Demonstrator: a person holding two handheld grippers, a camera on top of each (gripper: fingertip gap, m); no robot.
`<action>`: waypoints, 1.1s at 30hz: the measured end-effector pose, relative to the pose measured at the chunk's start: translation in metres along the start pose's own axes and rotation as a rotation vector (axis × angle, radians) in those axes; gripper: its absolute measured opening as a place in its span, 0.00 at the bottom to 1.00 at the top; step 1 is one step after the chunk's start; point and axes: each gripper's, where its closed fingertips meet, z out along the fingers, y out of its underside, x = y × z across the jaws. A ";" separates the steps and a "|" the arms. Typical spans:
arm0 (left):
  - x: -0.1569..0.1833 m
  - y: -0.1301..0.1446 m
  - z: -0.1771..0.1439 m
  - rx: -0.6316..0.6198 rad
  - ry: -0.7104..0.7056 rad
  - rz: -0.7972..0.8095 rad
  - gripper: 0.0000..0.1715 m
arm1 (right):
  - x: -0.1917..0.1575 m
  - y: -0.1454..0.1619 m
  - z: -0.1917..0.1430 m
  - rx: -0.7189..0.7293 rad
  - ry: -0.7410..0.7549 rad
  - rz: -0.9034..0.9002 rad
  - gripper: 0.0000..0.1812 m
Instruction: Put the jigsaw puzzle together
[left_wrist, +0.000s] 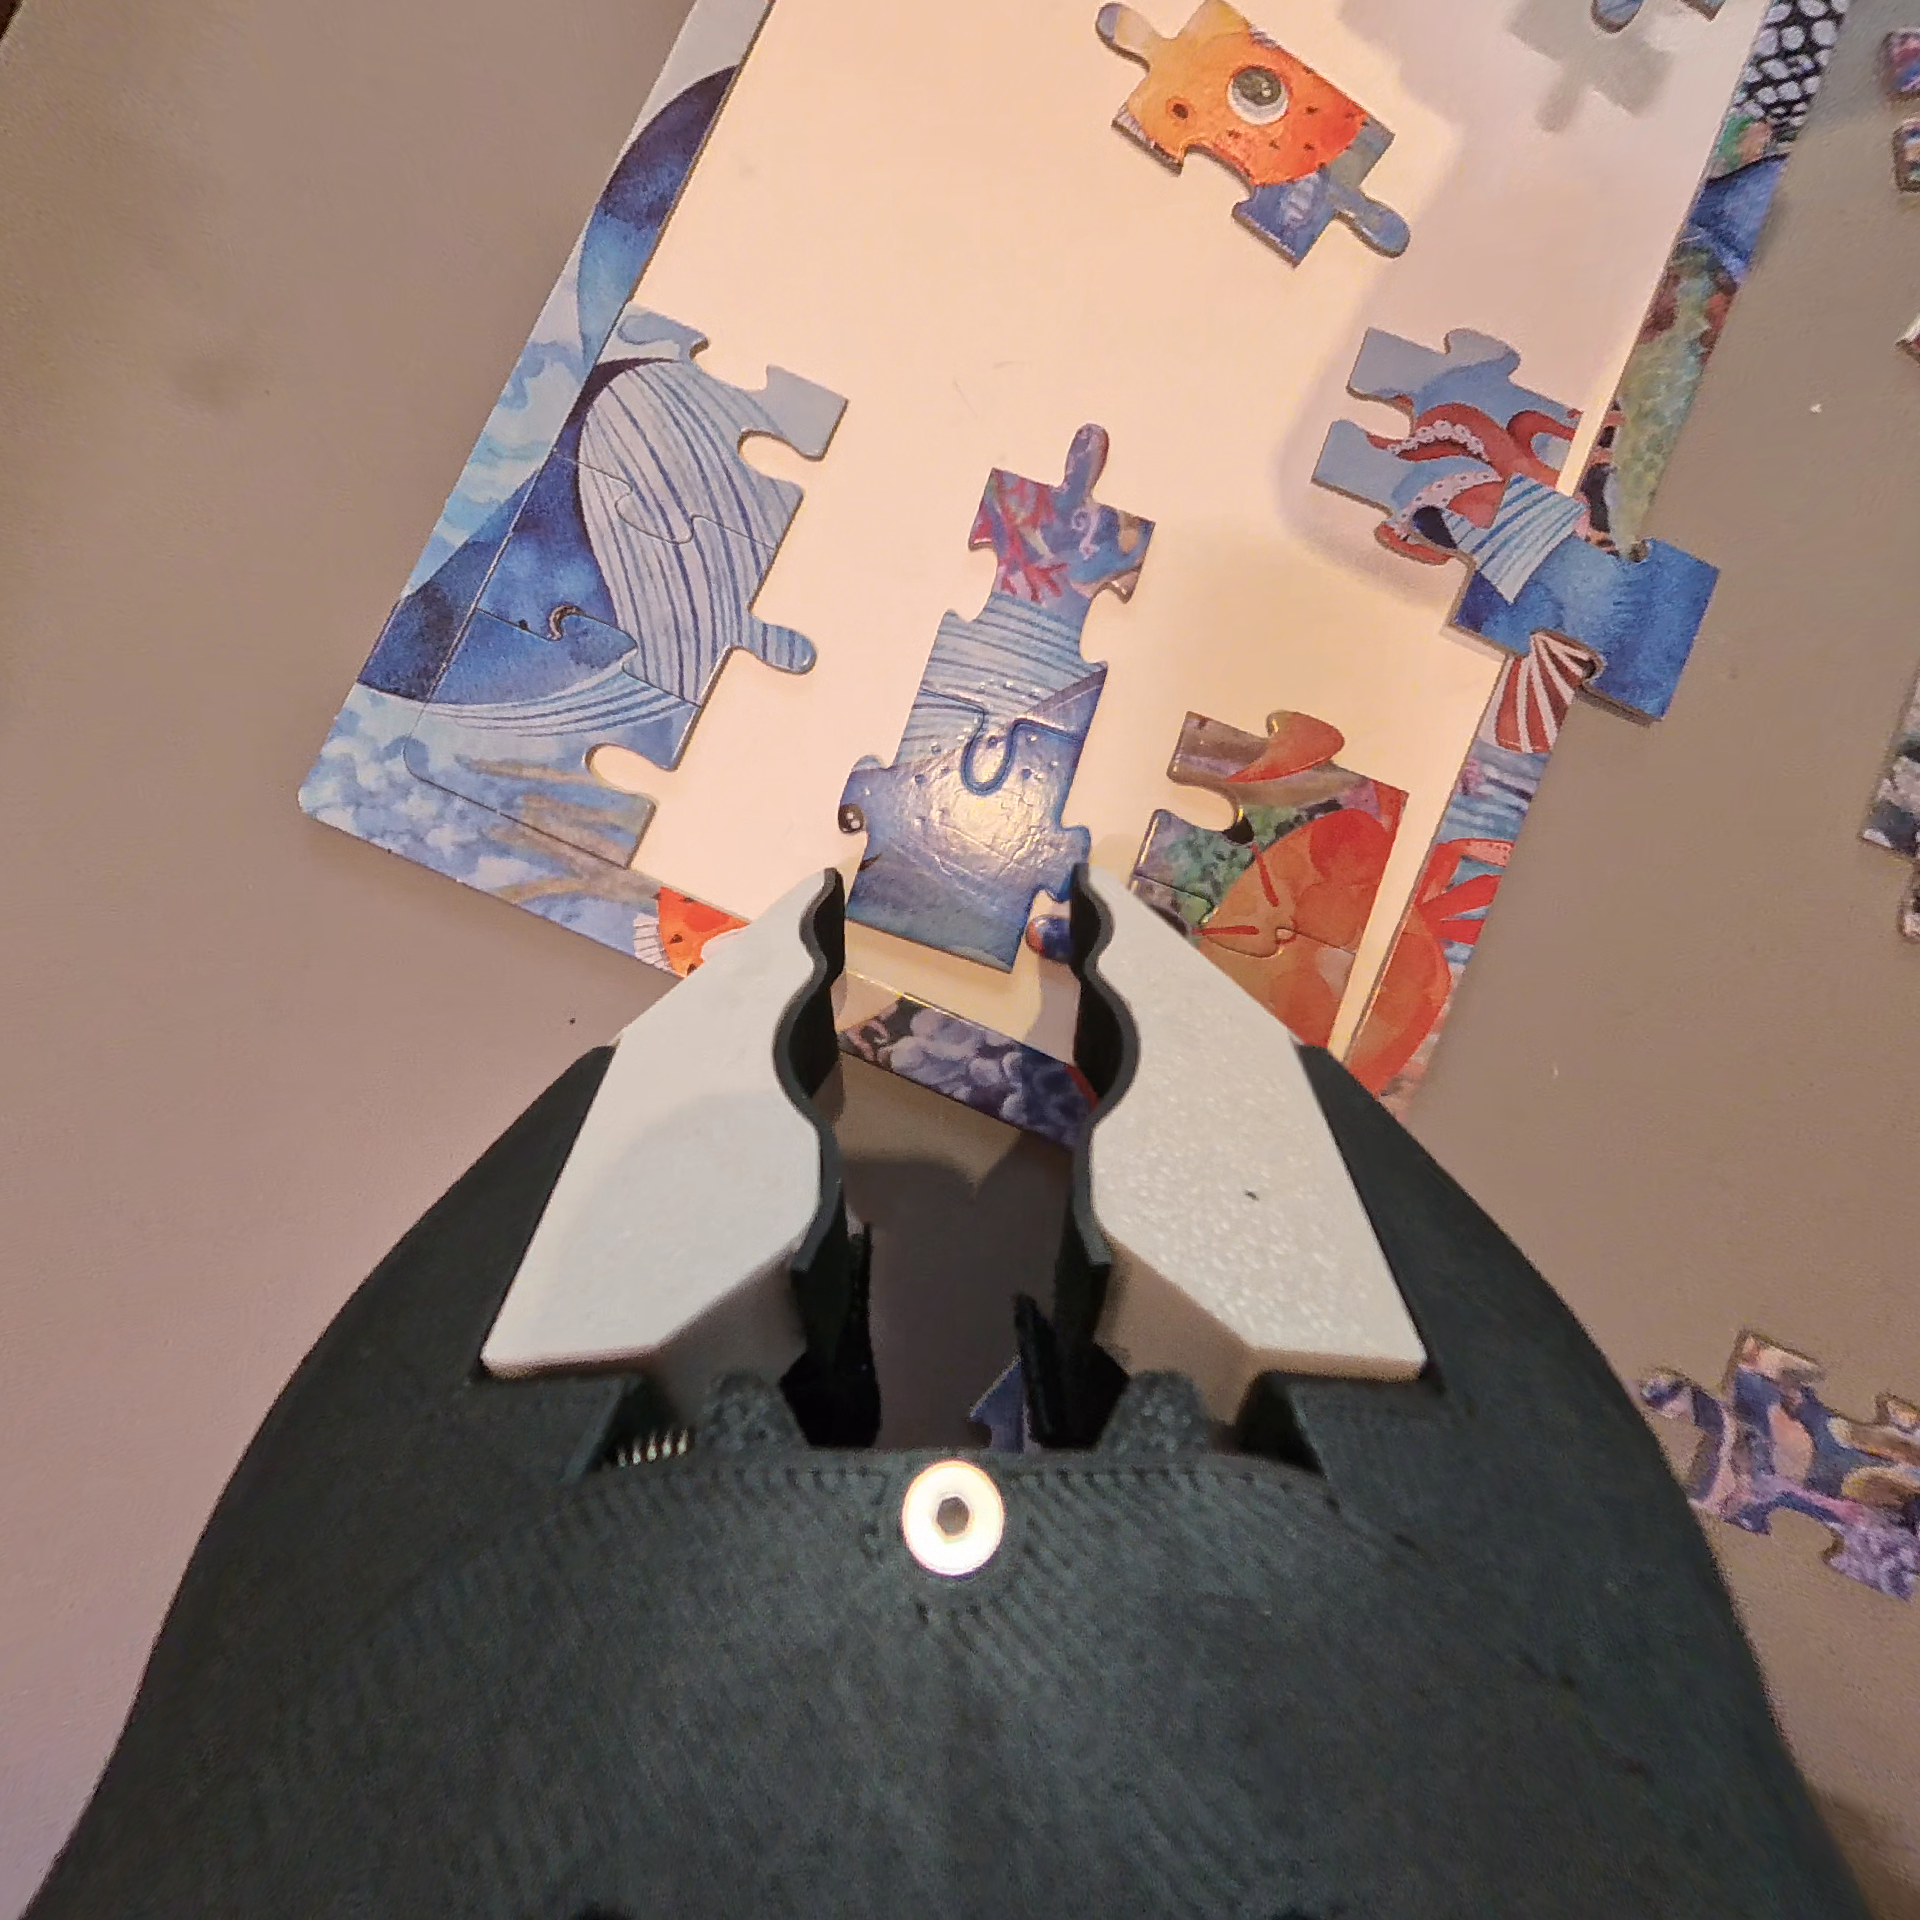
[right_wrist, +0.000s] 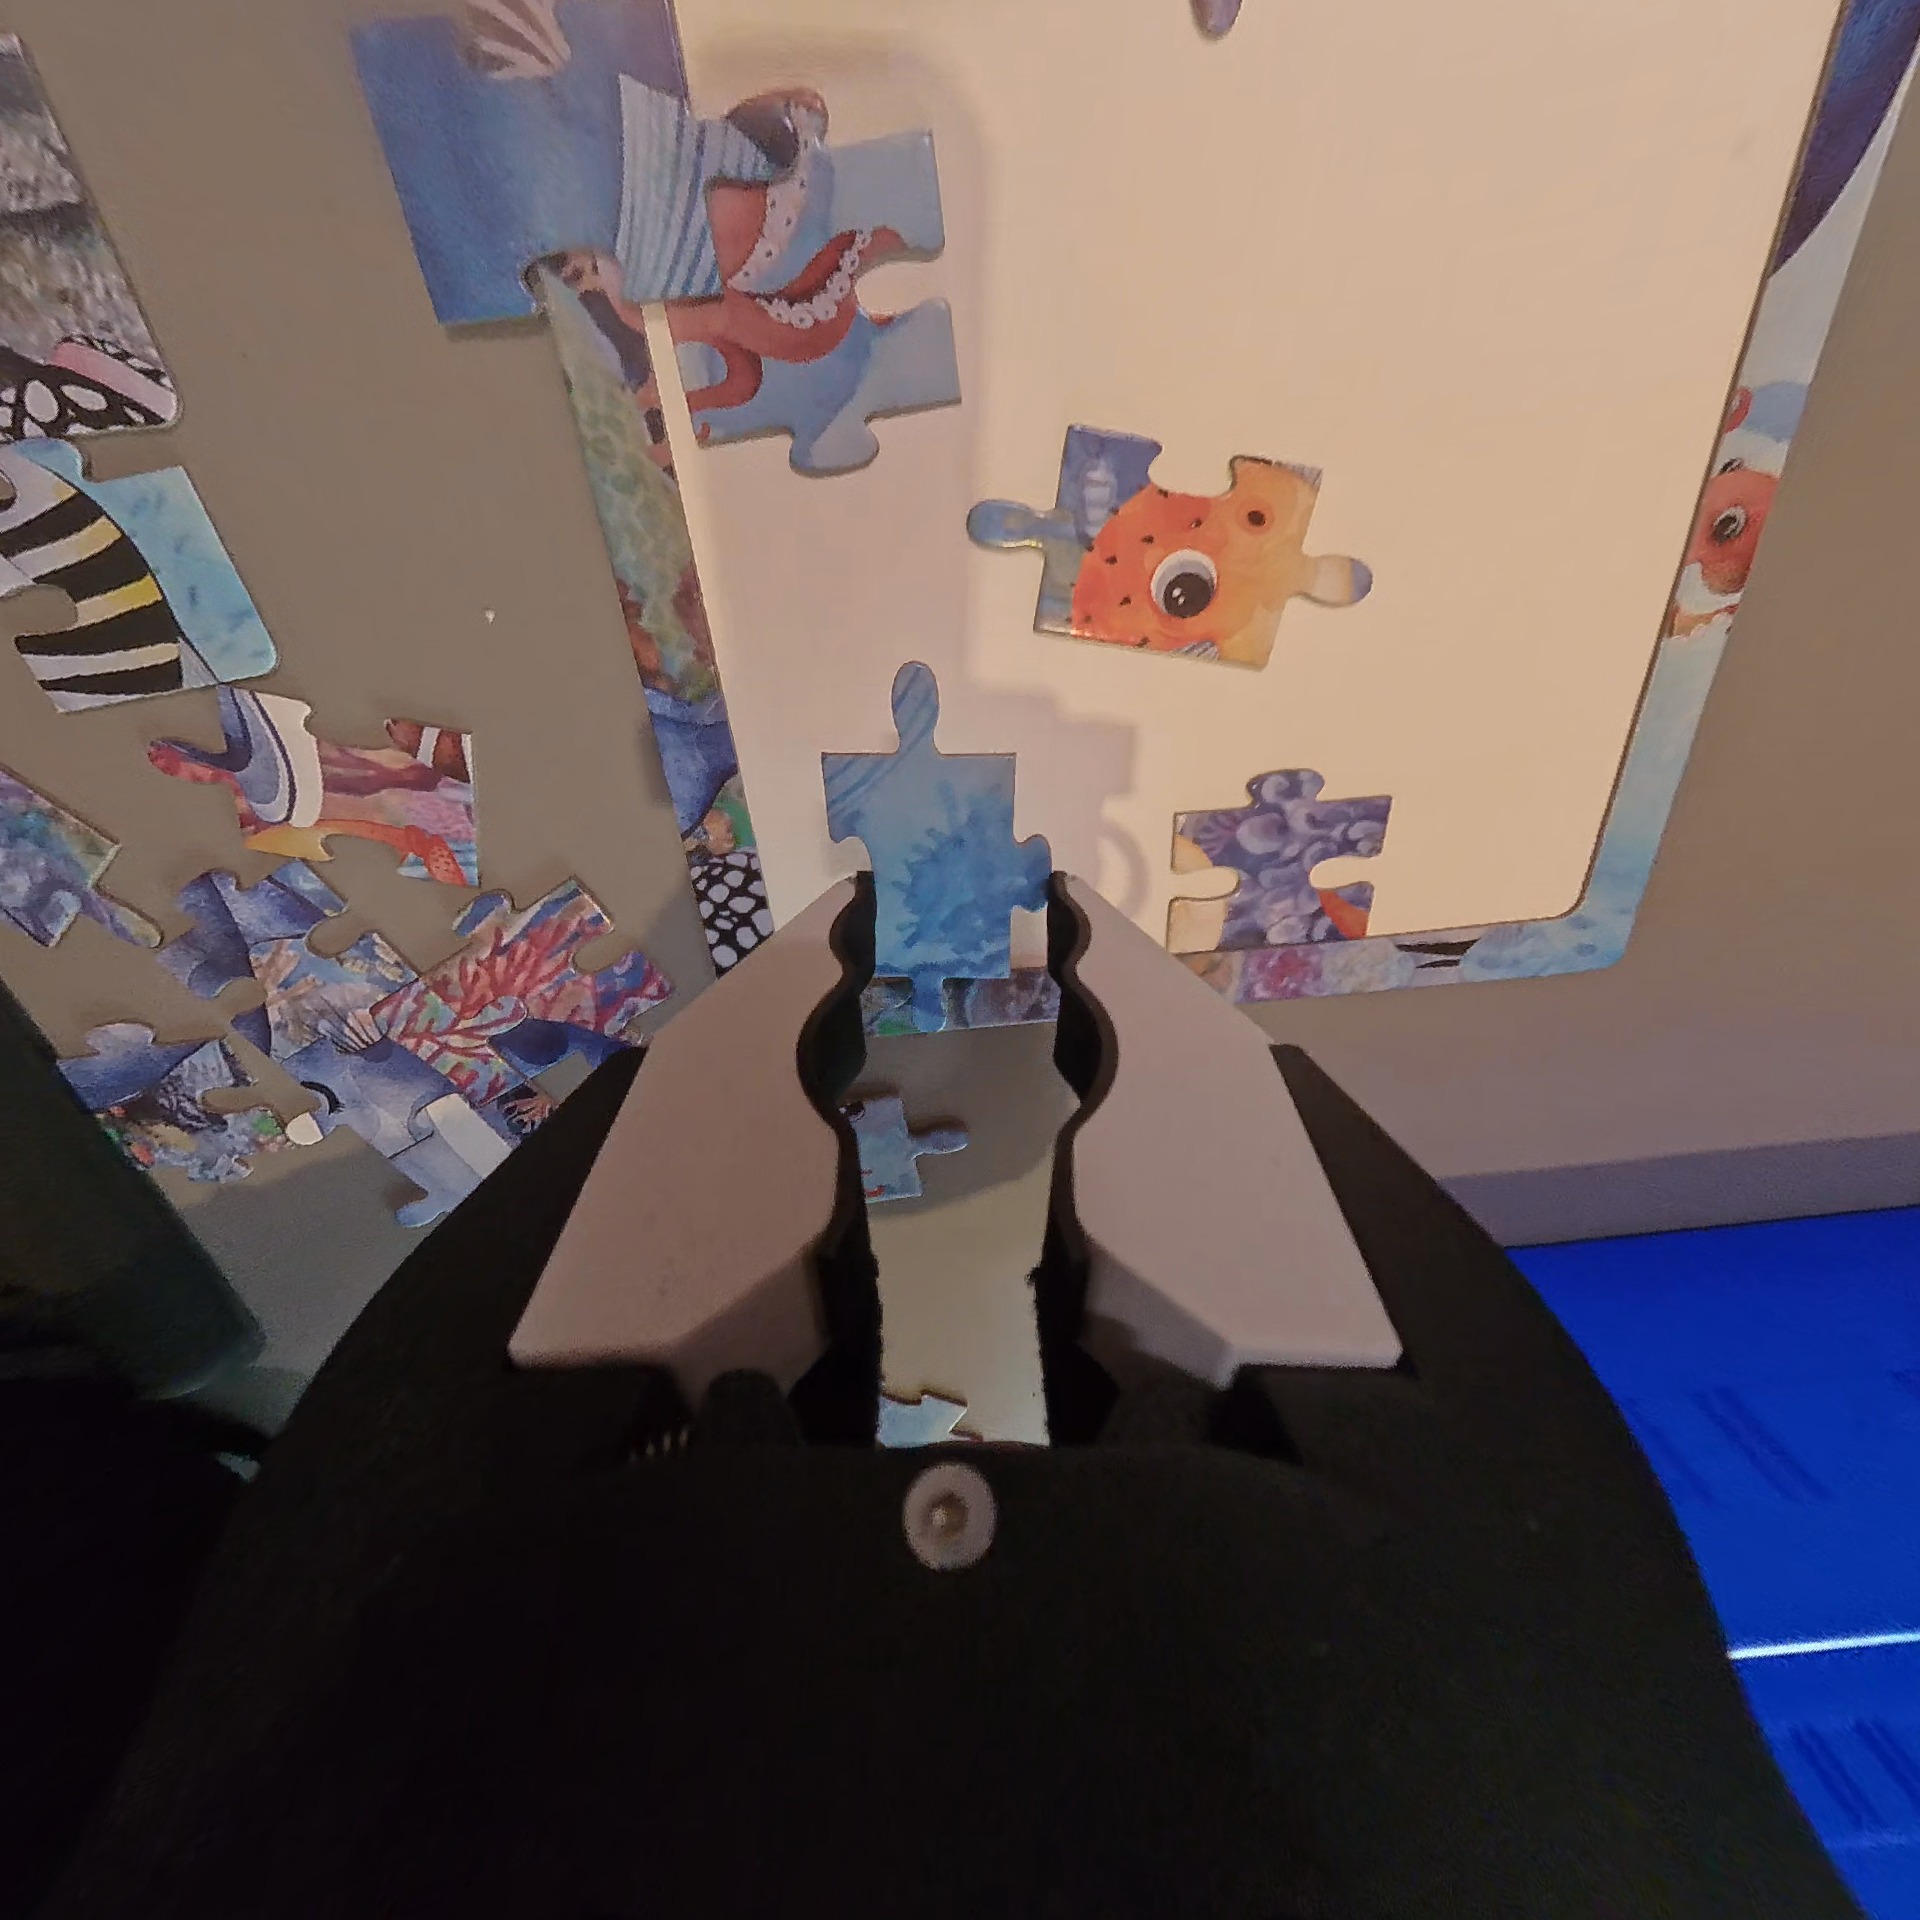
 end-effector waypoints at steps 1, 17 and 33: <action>0.000 0.000 0.000 0.003 -0.003 0.002 0.23 | 0.001 -0.003 -0.001 0.013 0.009 -0.004 0.17; 0.019 -0.017 0.008 0.043 0.021 0.068 0.16 | 0.040 -0.048 -0.007 0.220 0.200 -0.025 0.17; 0.026 -0.013 0.011 0.018 0.048 0.084 0.21 | 0.038 -0.058 -0.001 0.199 0.244 -0.097 0.17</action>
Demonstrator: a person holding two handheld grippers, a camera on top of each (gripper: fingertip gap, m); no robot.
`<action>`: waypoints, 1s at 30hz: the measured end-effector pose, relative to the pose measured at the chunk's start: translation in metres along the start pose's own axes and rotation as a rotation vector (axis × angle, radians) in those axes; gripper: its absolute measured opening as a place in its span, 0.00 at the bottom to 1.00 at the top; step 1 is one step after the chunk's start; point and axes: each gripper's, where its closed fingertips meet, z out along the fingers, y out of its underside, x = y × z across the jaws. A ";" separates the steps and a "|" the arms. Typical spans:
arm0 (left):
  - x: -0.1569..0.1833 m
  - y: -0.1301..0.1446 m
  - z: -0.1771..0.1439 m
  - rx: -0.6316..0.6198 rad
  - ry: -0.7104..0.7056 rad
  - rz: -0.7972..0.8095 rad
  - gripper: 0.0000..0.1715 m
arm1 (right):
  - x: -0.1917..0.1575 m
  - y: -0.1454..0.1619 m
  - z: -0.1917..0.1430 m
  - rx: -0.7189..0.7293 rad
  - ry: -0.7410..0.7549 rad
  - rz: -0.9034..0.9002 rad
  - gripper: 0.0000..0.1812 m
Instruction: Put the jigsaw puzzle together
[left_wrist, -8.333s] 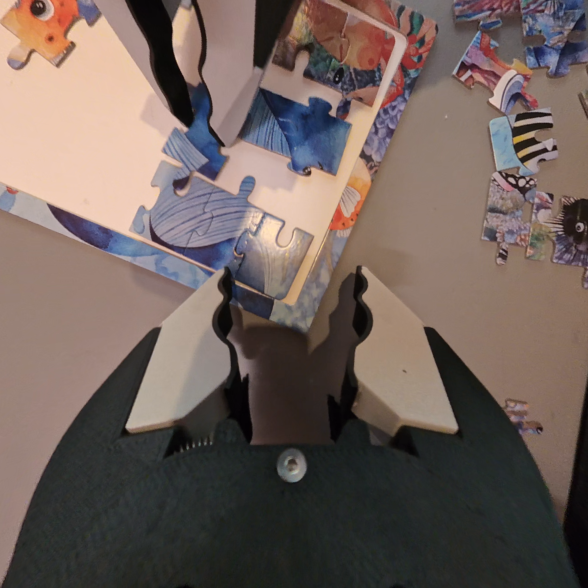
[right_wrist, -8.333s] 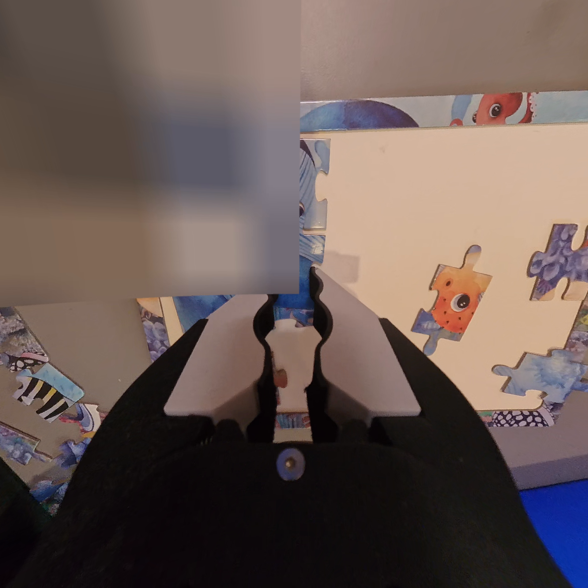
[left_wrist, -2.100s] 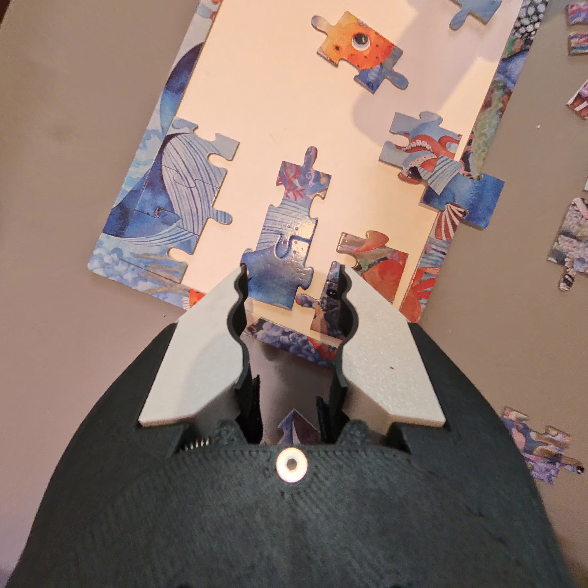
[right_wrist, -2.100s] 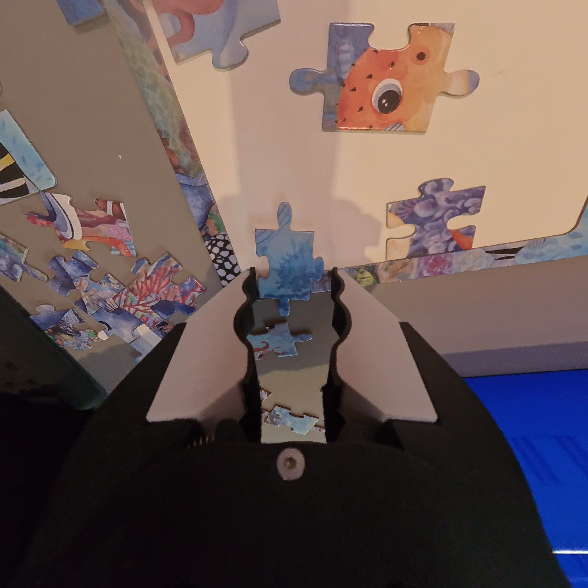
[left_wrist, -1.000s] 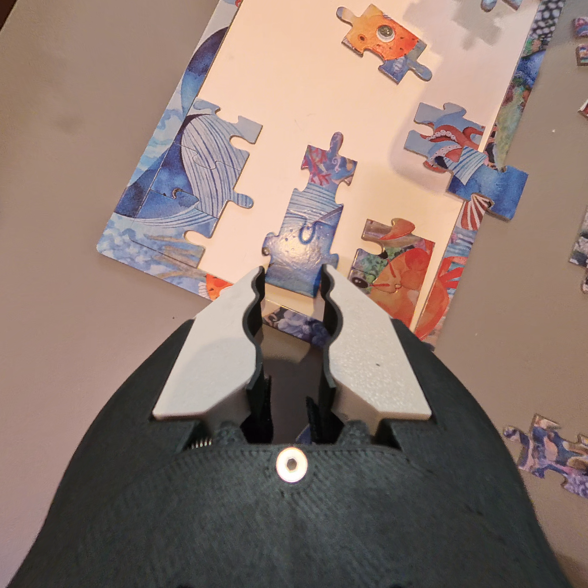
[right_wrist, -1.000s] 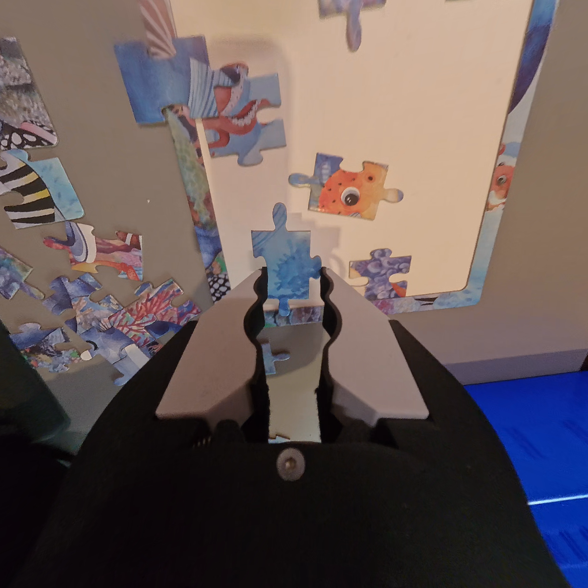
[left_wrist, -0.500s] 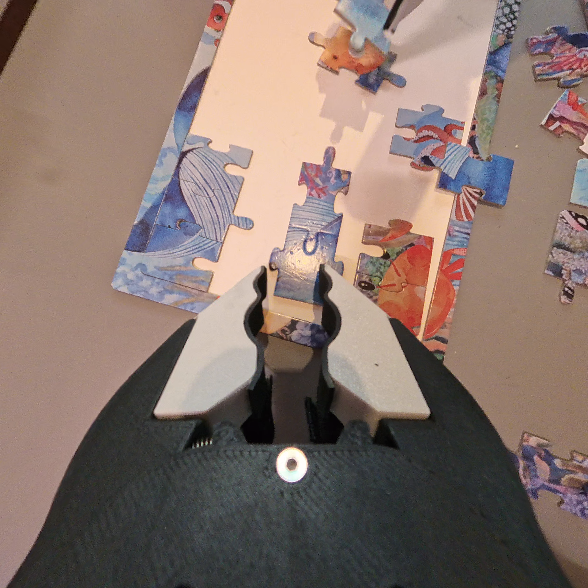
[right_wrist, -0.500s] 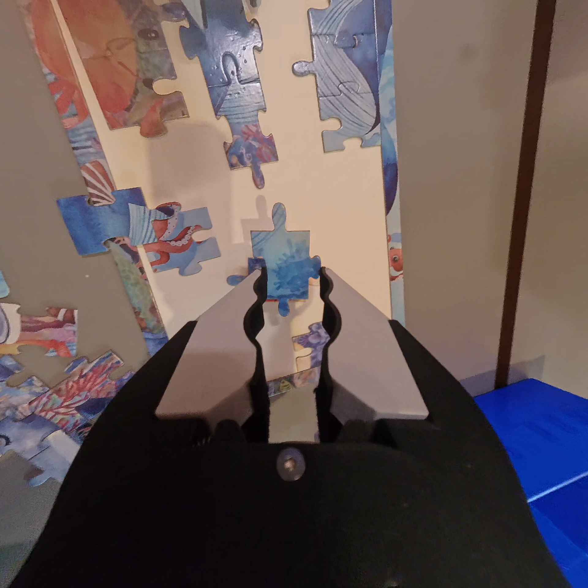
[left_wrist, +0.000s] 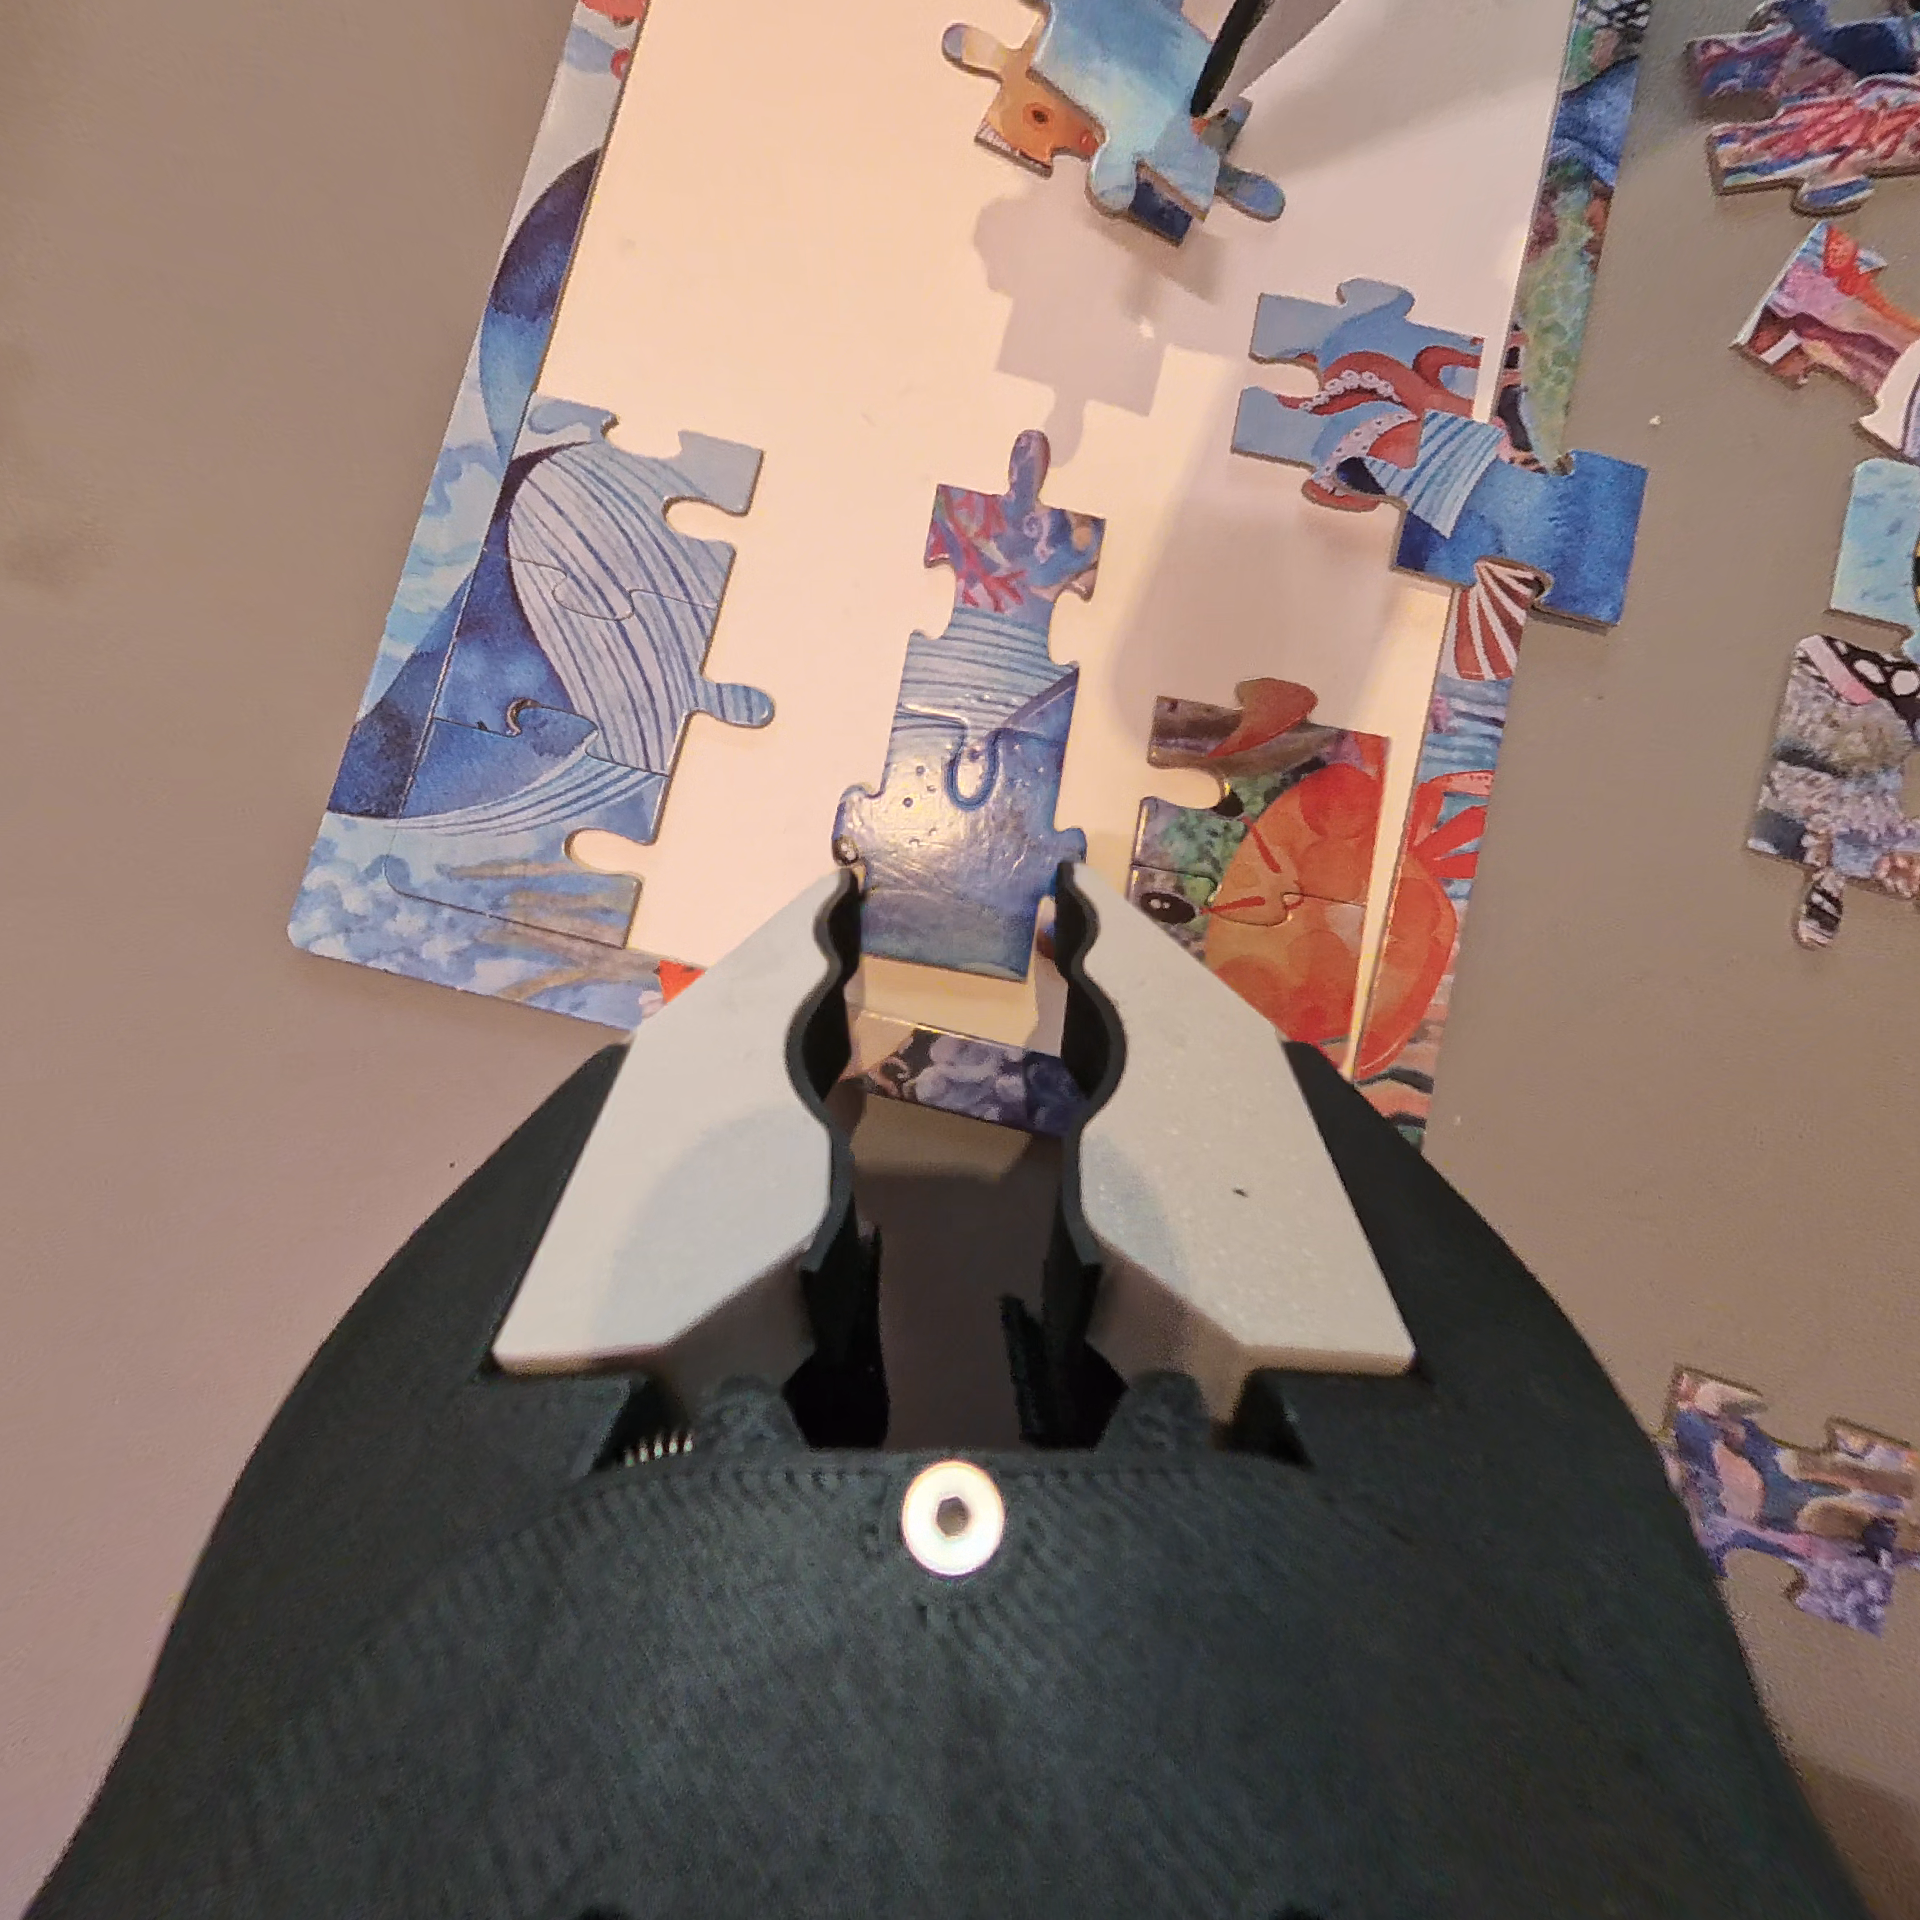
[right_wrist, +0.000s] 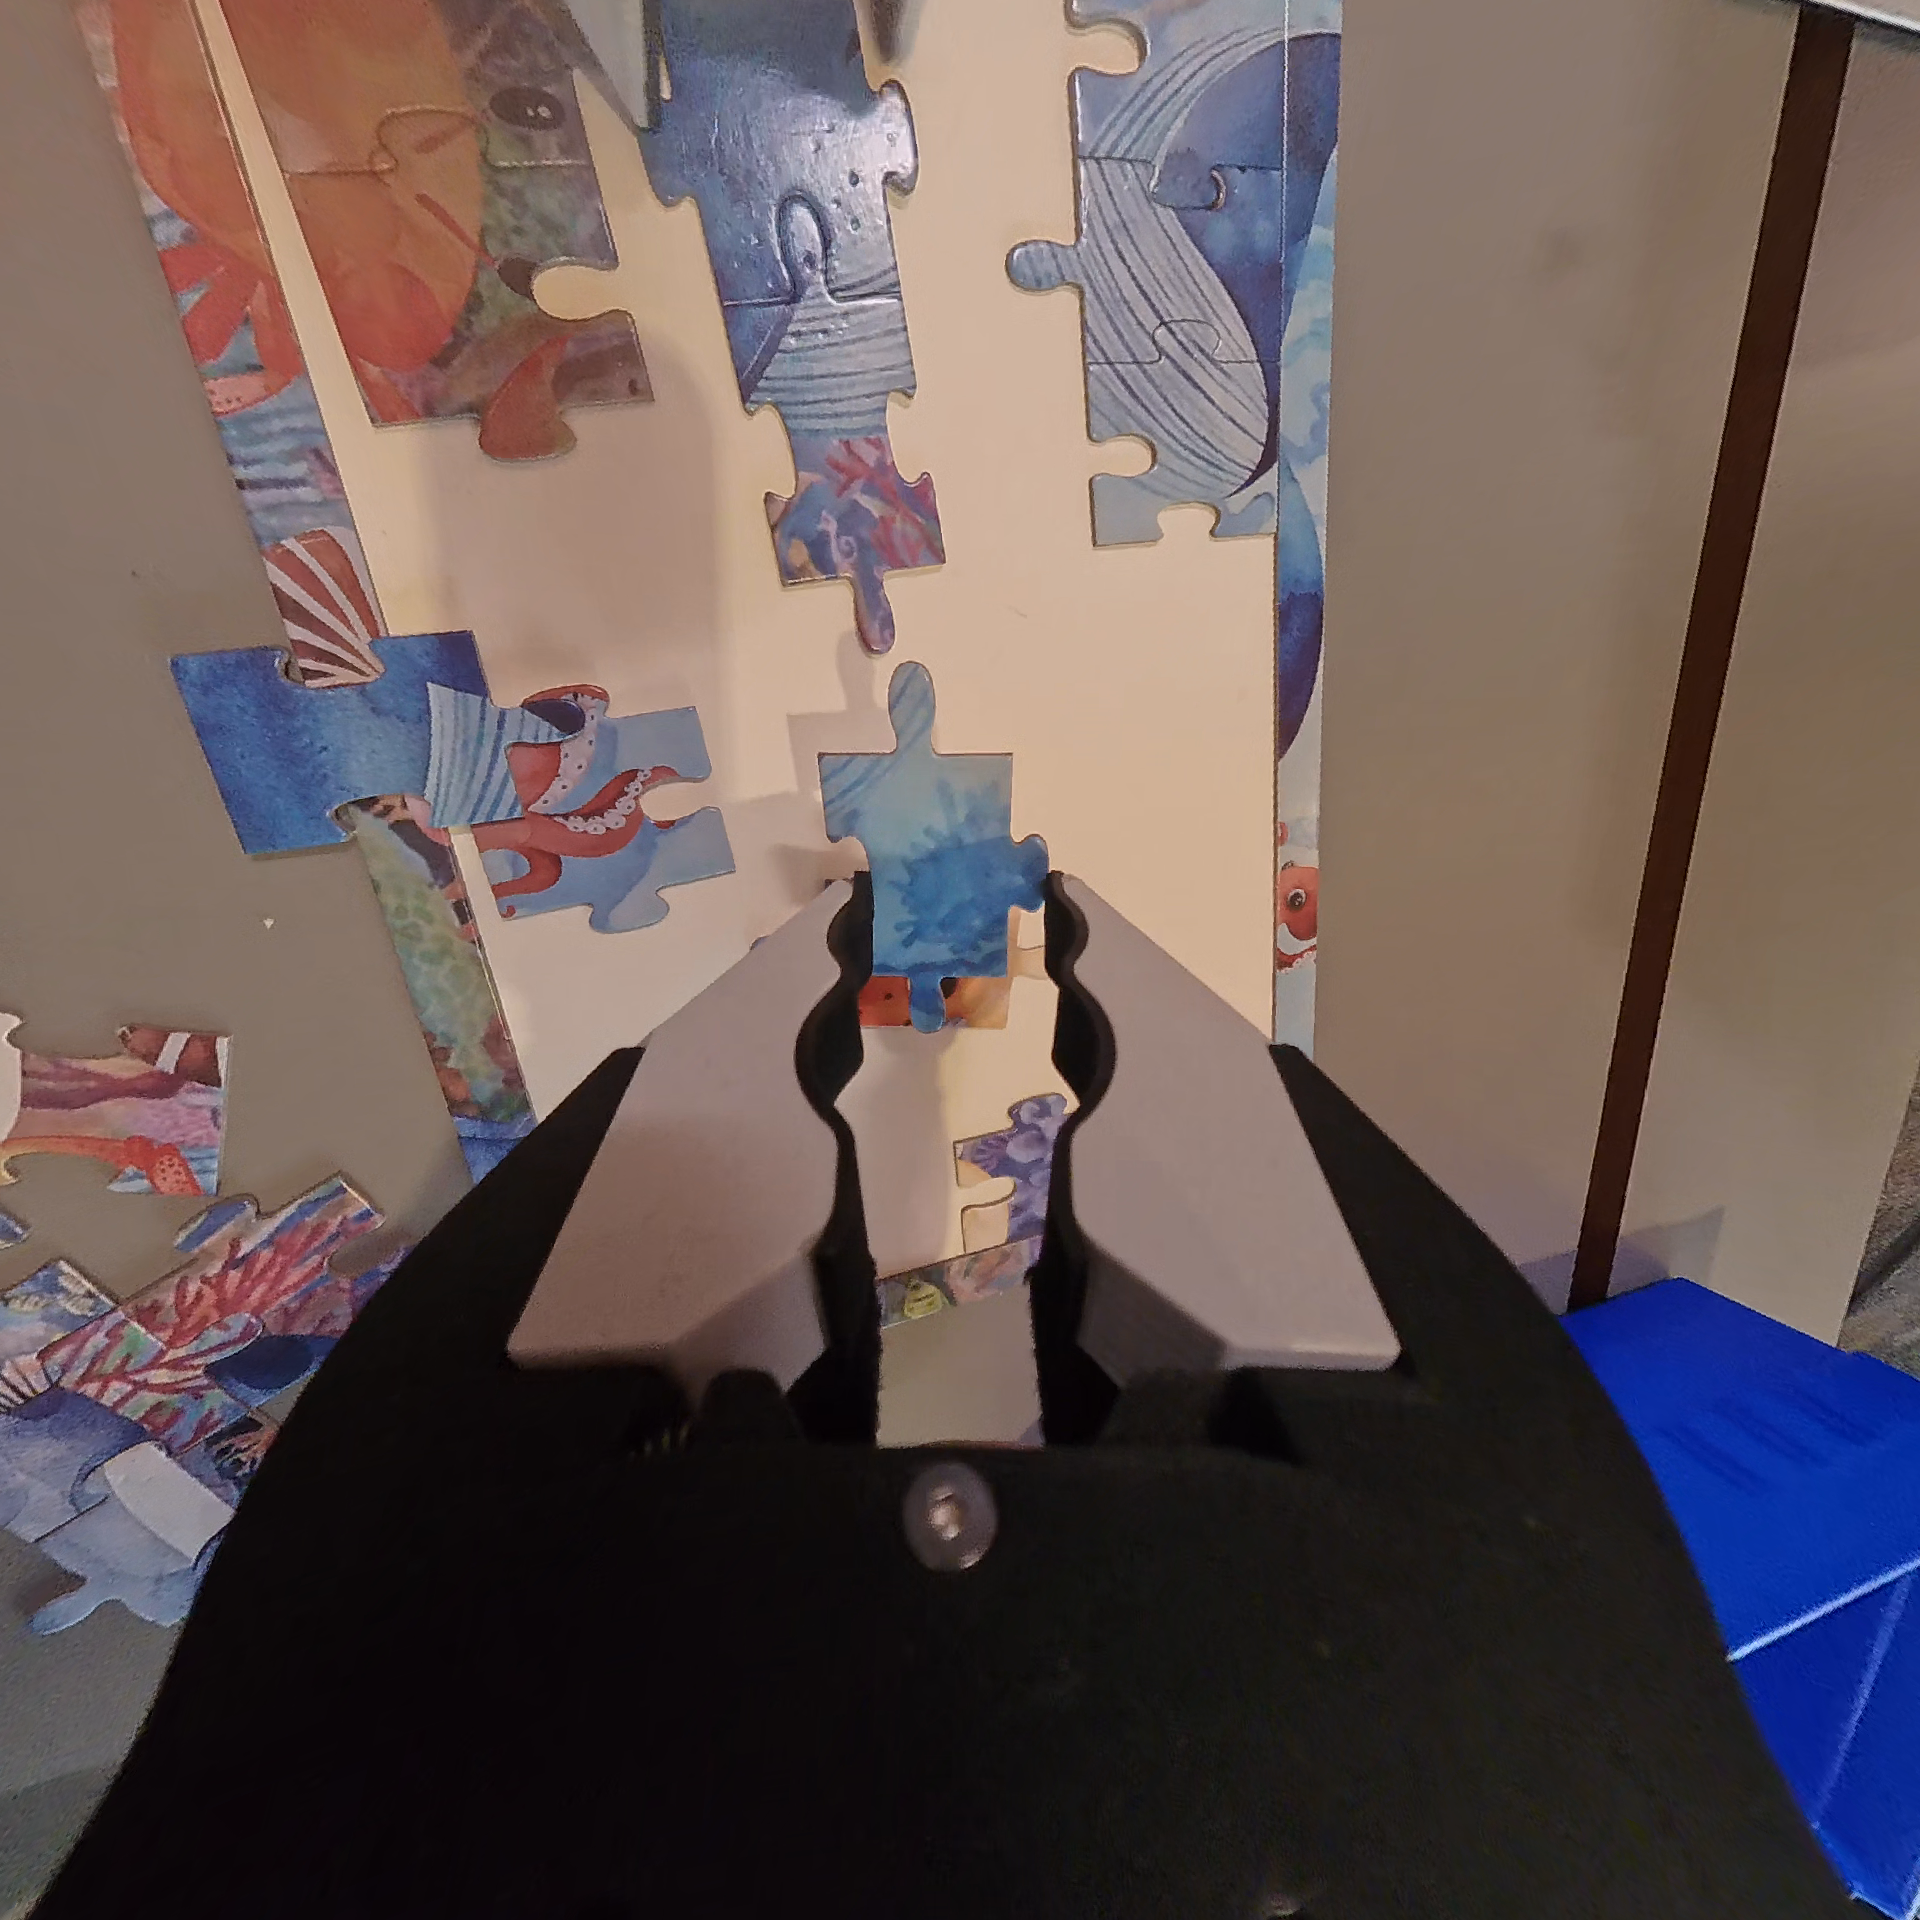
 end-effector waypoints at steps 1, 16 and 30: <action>0.000 -0.001 0.001 0.004 -0.006 0.007 0.21 | 0.000 0.000 0.000 0.001 0.000 0.000 0.17; 0.006 -0.013 0.001 0.014 -0.079 0.150 0.01 | -0.005 0.005 -0.003 -0.021 -0.035 0.008 0.17; 0.031 -0.022 0.009 0.038 0.050 0.117 0.12 | -0.064 0.055 -0.019 -0.250 -0.361 0.098 0.17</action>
